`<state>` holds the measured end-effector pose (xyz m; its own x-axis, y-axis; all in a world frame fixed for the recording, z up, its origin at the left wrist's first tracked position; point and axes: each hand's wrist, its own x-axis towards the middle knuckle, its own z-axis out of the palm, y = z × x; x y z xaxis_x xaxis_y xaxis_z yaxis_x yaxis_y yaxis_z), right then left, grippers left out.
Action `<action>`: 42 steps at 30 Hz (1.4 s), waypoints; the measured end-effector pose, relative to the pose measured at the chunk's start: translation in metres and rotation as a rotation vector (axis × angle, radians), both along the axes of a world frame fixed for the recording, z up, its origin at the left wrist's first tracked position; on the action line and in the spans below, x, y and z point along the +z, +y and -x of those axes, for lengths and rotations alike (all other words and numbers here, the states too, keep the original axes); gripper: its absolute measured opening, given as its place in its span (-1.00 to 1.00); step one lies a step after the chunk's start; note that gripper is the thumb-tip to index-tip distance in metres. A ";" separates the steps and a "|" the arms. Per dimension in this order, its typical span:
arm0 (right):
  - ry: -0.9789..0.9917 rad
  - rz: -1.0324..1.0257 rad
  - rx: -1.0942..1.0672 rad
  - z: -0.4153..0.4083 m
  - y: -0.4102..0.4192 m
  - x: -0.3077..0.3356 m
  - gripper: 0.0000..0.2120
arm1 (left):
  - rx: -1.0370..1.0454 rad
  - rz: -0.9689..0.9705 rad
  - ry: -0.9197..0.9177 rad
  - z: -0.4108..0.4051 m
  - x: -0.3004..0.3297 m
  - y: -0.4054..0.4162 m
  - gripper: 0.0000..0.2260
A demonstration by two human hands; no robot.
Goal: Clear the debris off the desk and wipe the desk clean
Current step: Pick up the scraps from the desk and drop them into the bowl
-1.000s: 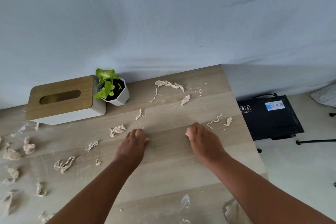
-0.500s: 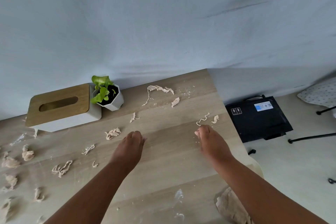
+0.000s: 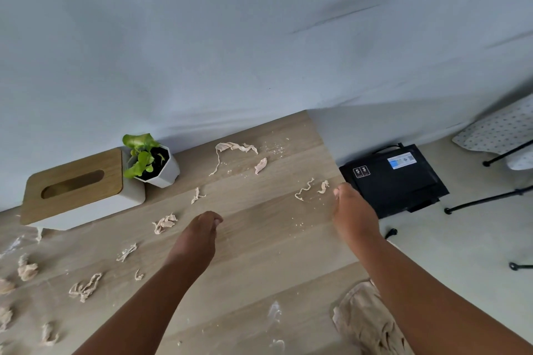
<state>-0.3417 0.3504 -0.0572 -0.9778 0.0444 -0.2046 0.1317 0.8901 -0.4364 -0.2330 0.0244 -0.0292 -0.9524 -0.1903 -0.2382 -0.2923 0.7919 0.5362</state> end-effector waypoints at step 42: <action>0.273 -0.160 0.390 0.024 -0.066 -0.028 -0.66 | -0.105 0.285 -0.017 0.195 -0.025 -0.013 -0.67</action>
